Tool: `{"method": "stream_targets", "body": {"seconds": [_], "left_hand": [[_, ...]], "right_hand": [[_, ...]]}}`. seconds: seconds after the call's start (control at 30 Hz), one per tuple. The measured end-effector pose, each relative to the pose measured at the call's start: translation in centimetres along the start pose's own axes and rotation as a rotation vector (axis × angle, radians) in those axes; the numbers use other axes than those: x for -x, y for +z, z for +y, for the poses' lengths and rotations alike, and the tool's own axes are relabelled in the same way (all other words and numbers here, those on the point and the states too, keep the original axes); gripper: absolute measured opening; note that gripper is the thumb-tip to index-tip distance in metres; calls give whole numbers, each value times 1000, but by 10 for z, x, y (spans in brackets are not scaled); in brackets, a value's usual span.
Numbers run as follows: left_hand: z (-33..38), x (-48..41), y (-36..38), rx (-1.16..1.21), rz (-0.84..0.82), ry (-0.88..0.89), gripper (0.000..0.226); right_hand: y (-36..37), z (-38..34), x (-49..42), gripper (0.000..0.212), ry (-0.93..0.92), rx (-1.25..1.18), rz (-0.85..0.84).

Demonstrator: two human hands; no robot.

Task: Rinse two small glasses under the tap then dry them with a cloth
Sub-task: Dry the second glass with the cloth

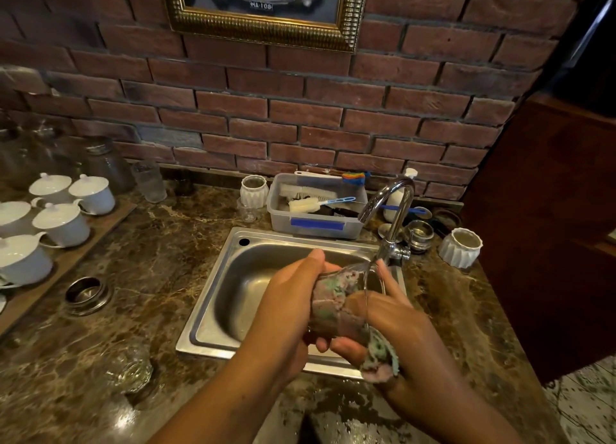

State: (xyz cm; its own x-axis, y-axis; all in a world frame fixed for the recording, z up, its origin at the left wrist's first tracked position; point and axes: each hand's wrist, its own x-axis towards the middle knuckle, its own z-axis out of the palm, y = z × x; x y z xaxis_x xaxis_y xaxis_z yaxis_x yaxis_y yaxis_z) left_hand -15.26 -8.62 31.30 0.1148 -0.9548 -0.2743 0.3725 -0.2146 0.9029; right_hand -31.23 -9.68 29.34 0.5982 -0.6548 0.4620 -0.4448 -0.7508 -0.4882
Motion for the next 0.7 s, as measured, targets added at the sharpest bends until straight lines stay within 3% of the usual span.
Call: {"method": "stream_targets", "body": {"seconds": [0.1,0.27,0.33,0.43,0.57,0.7], "left_hand": [[-8,2,4,-124,90,286,33],[-16,-8,-10,-591,29,1018,33],[-18,-15,-14,-675,-20,1089,33],[-19,-9,-9,-503,-47,786,32],[-8,0,6,-186,-116,293,20],[10,-2,0,44,-207,-57,28]], "right_hand": [[5,-15,-4,20,170,-273,34],[2,-28,-6,37,654,-1153,190],[1,-26,-6,43,745,-1359,224],[-5,-25,-8,28,638,-1147,175],[-11,-19,-3,12,300,-549,119],[-5,-3,7,28,-52,218,2]]}}
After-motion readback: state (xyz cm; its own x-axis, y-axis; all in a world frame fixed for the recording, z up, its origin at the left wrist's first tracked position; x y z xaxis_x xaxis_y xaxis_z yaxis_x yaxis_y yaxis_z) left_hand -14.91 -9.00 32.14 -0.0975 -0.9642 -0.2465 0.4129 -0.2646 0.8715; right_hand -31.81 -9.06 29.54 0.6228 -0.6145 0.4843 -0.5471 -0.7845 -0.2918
